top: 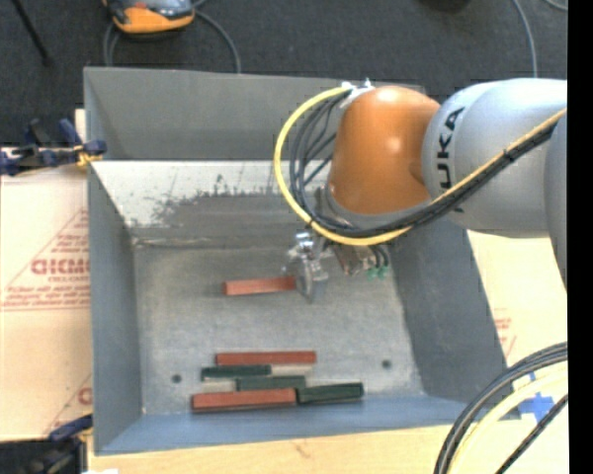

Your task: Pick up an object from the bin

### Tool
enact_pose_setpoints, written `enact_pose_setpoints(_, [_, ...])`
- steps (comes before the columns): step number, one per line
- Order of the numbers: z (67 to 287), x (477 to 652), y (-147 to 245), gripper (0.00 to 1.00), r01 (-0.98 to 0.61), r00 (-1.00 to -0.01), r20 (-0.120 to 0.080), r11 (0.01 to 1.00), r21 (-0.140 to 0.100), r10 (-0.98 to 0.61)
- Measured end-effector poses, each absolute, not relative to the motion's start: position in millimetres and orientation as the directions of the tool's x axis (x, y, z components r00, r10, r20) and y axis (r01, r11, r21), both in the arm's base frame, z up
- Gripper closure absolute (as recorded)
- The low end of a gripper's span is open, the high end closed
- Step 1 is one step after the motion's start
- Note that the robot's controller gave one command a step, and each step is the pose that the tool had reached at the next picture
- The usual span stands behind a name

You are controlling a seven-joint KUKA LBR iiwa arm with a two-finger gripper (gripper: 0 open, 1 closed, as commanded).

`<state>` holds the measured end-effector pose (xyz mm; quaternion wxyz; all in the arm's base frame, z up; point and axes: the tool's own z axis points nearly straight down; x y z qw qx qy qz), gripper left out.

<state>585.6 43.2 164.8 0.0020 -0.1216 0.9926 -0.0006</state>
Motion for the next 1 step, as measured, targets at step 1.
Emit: enact_pose_setpoints(1, [201.8,590.4,39.5,1.00,-0.233,-0.972,0.000,0.972,-0.001,-0.233])
